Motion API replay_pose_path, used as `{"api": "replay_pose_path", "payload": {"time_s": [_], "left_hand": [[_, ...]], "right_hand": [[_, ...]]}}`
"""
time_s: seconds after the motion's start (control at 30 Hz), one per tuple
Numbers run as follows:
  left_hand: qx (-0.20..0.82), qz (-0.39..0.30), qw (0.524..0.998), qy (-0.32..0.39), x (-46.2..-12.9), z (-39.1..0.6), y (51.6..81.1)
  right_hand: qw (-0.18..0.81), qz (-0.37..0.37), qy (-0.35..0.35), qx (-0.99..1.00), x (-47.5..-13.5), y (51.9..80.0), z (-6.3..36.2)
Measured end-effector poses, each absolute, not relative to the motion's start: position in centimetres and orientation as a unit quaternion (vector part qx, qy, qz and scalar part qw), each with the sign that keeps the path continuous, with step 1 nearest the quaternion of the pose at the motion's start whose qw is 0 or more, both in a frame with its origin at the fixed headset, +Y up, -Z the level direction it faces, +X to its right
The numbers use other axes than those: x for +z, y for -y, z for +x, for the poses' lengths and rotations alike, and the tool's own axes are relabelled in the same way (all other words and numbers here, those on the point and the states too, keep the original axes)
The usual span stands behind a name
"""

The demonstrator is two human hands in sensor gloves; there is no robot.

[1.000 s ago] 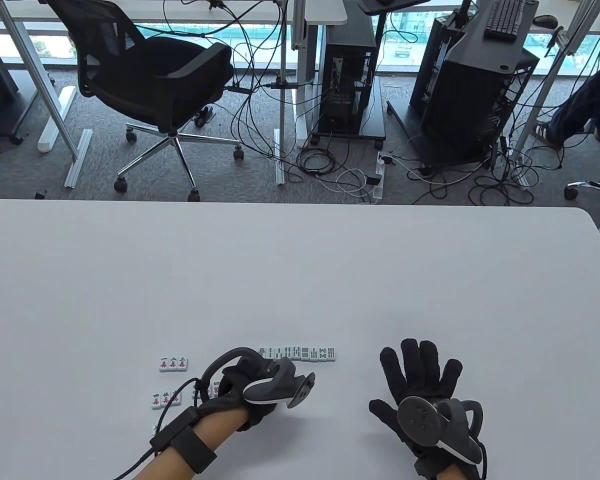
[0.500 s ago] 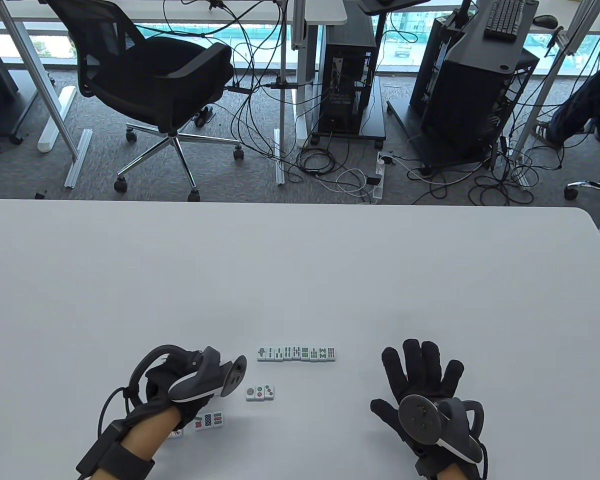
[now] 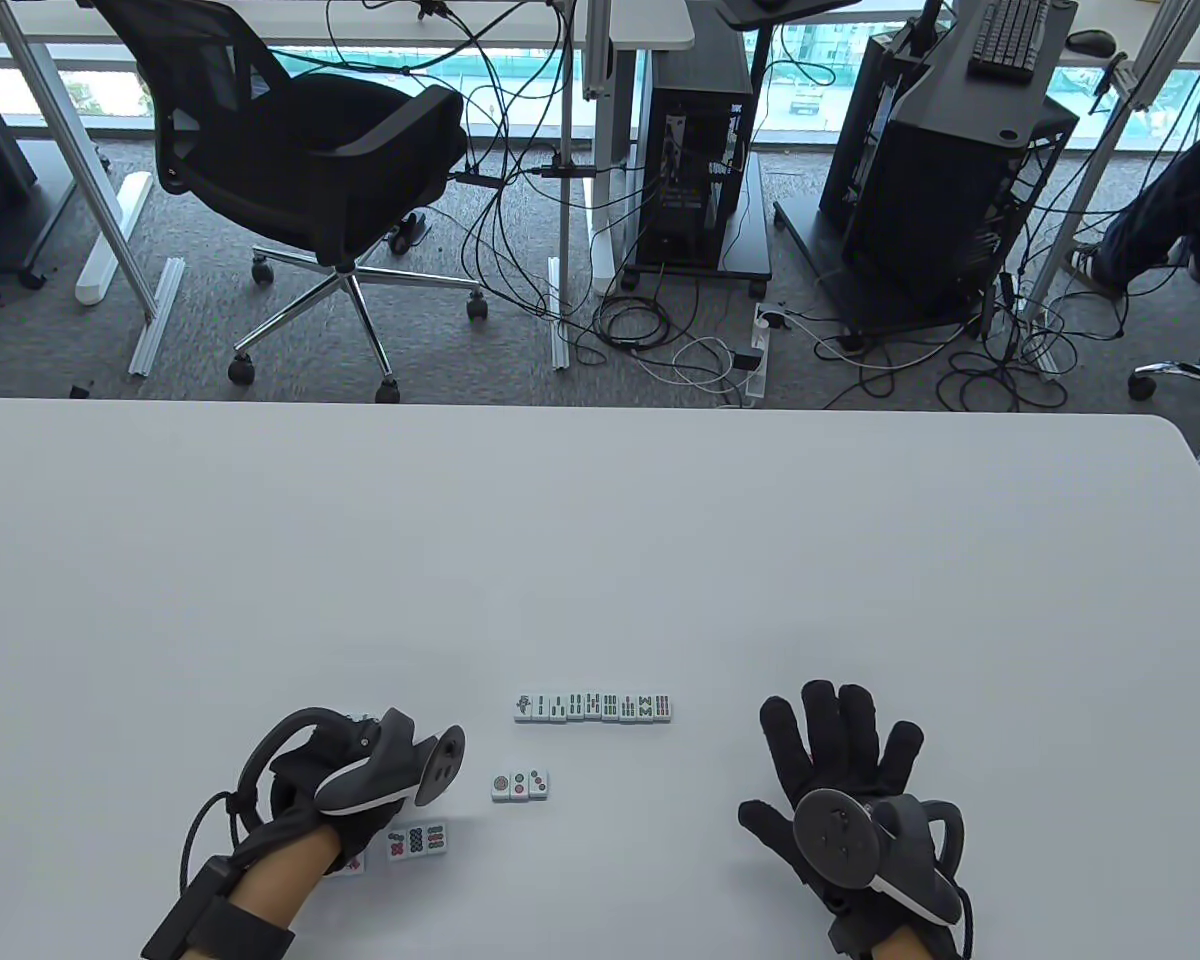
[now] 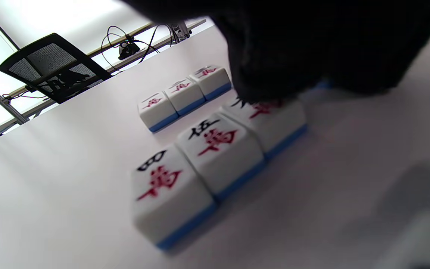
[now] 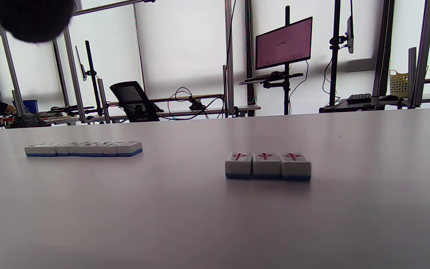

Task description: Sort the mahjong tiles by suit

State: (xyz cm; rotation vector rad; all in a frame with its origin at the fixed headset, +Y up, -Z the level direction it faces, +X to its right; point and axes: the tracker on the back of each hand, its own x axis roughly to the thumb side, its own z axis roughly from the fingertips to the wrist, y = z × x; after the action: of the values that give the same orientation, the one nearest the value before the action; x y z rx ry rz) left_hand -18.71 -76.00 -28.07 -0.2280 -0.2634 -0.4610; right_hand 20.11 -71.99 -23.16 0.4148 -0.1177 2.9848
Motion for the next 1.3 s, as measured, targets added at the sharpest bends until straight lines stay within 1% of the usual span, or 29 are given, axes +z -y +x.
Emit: {"api": "replay_pose_path", "payload": {"time_s": [0.1,0.27,0.4,0.53,0.7,0.83,1.0,1.3], "left_hand": [[-0.248,-0.129,0.952,0.125,-28.3,-18.5,75.9],[-0.264,-0.118,0.952,0.1,-29.5,-17.8,74.6],[-0.239,-0.088,0.962,0.097,-30.4,-15.8,73.0],[-0.174,-0.073,0.973,0.134,-30.6,-12.3,71.9],[-0.184,-0.077,0.961,0.191,-30.0,-7.3,72.6],[-0.185,-0.083,0.954,0.219,-29.6,-5.1,73.4],[-0.182,-0.106,0.951,0.227,-29.3,-4.4,74.5],[-0.23,-0.094,0.941,0.231,-28.8,-4.6,75.6]], "right_hand": [[0.064,0.137,0.04,0.988,-23.2,72.0,20.1],[0.066,0.136,0.039,0.988,-23.2,72.1,20.1],[0.07,0.137,0.039,0.987,-23.3,72.1,20.1],[0.074,0.139,0.04,0.987,-23.3,72.2,20.1],[0.073,0.141,0.04,0.987,-23.3,72.2,20.1],[0.074,0.142,0.04,0.986,-23.3,72.3,20.1],[0.074,0.143,0.04,0.986,-23.3,72.3,20.1],[0.073,0.145,0.039,0.986,-23.3,72.5,20.0]]}}
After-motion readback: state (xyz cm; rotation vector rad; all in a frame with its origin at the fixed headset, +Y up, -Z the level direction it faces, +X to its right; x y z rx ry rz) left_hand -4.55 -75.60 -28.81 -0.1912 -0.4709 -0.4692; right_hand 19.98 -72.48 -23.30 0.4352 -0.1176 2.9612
